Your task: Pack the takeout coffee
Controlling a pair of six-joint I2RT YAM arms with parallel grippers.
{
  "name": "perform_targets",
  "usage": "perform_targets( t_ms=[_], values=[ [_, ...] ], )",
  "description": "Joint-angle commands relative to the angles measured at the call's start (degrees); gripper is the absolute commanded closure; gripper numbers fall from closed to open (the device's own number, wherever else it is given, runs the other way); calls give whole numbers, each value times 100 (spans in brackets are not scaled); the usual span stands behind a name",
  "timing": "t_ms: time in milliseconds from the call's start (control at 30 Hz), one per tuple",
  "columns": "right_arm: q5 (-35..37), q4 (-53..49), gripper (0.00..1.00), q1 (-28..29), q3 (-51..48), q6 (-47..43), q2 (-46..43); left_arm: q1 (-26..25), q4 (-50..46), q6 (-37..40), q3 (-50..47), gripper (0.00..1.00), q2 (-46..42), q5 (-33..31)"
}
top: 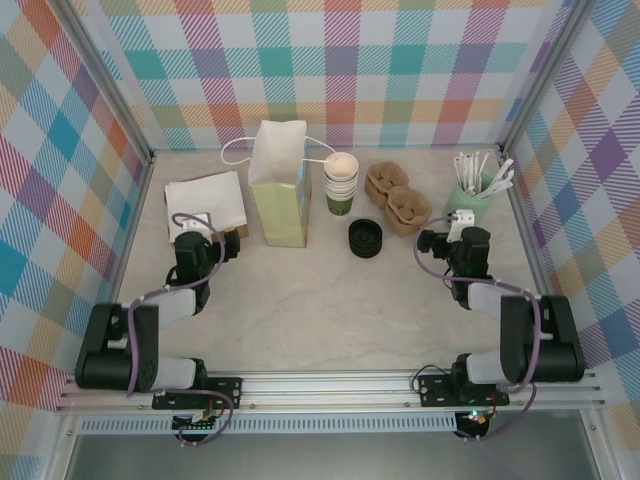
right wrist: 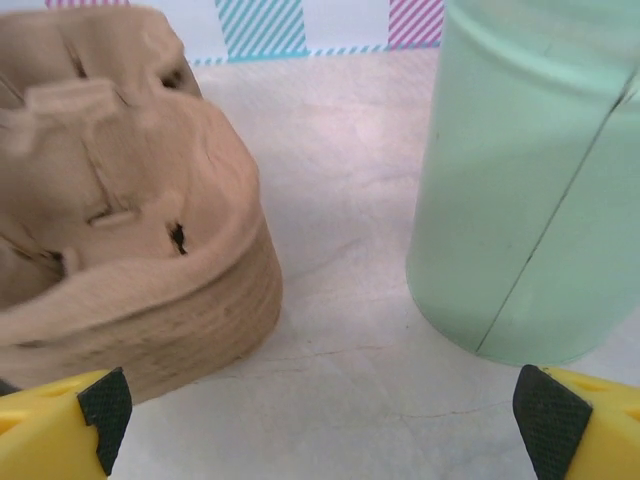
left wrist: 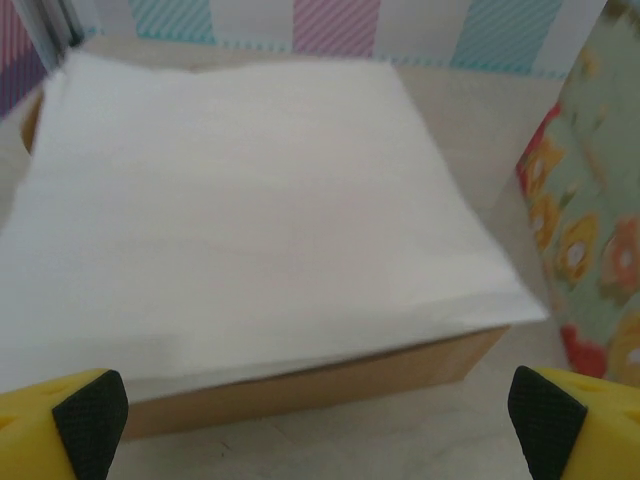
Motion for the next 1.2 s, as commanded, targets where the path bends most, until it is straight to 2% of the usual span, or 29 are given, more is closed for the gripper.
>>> perform_targets(
  t_ms=[0,133,300,500,600,833,1000,1167],
  values=[
    [-191,-1322,0,-16,235,244,-563,-92,-1138,-381,268,0,-728,222],
    [-321,-2585,0,1,422,618,-1245,-96,-2673,-1168,821,0,-1296,684],
    [-603,-4546,0,25,1162,1253,-1976,-102,-3897,-1678,1393,1,-1540,1799],
    [-1278,-5892,0,66,1930,2068,-2130,-225,-4180,-2093,1582,8,-1438,3134],
    [-1534,-6280,0,138,2302,2303,-1950,-472,-4065,-2276,1619,12,-1171,3529],
    [-1664,-6706,2,413,3153,2808,-1384,-1036,-3151,-2816,1695,19,-432,3322],
    [-1628,-6916,4,706,4003,3094,-652,-1077,-2848,-3145,1923,25,69,2734],
    [-1468,-6904,5,1025,4845,3161,135,-1077,-2860,-3139,2144,26,384,2261]
  ],
)
